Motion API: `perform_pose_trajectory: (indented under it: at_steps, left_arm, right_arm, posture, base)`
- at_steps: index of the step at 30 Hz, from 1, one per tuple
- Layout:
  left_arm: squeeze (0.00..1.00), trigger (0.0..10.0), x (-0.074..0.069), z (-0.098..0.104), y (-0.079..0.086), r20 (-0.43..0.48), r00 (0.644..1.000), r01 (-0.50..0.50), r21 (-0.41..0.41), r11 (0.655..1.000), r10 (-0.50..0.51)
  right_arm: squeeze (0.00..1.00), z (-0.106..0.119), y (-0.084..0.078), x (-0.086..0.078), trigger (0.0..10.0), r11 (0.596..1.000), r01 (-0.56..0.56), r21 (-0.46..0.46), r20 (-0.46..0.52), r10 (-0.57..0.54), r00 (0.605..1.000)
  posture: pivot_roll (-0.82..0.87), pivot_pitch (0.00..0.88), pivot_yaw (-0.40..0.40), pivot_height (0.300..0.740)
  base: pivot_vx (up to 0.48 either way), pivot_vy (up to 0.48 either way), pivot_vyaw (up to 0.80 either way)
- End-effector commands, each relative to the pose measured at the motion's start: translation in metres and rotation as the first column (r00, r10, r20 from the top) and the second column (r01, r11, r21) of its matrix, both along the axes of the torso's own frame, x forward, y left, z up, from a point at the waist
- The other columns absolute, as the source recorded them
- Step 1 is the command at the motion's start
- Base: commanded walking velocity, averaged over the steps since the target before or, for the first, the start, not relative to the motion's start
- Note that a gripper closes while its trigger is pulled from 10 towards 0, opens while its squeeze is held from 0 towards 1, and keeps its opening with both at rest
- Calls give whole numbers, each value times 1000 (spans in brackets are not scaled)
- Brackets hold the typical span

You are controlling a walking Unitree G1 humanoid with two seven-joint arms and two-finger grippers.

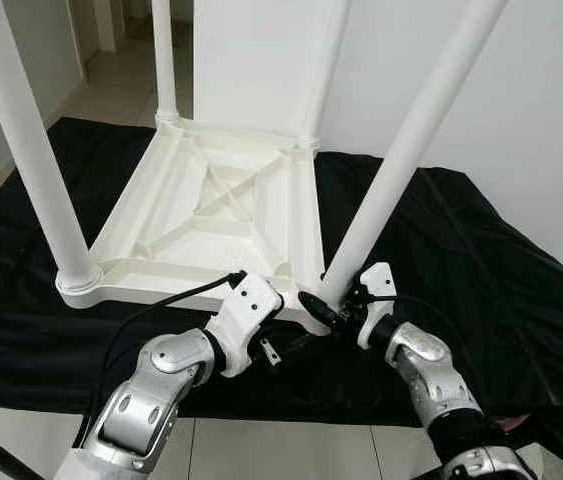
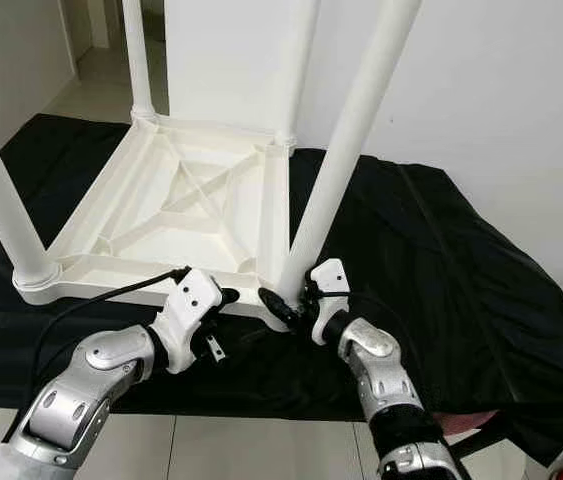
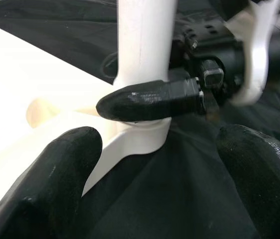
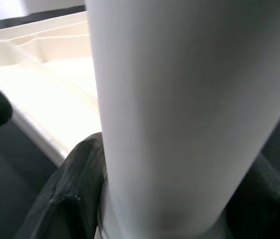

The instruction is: Building children table

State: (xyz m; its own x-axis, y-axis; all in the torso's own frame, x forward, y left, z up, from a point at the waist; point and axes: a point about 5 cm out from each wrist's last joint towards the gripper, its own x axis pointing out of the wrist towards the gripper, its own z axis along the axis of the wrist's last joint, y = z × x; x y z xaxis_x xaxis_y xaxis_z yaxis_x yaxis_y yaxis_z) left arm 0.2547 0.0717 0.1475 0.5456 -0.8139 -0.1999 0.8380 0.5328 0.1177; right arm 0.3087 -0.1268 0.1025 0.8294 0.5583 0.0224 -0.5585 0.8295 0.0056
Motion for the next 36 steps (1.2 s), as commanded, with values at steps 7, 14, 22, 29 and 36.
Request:
perform_pose_trajectory:
  at_steps: [7,14,22,29,36]
  left_arm:
    - [0,10000,5,-3,-8,-1,998,-64,-28,998,64]
    - [0,10000,21,0,0,18,983,-181,-54,982,182]
    - [0,10000,28,3,14,39,930,-359,-111,927,365]
    - [0,10000,32,7,14,43,906,-413,-132,901,422]
    - [0,10000,32,8,8,60,908,-406,-124,906,415]
  right_arm:
    - [0,7,12,-11,10000,956,284,66,-31,-283,959]
    - [0,14,20,-17,10000,903,428,35,0,-428,904]
    - [0,17,19,-23,10000,859,510,33,-30,-509,860]
    - [1000,23,21,-19,10000,865,491,100,-40,-490,871]
    - [1000,29,23,-17,10000,891,442,99,-13,-443,896]
  posture:
    - [2,0,-110,740]
    - [-8,0,-103,740]
    - [-8,0,-92,740]
    - [-1,0,-92,740]
    - [2,0,-97,740]
  base:
    - [0,0,0]
    - [0,0,0]
    - [0,0,0]
    - [0,0,0]
    - [0,0,0]
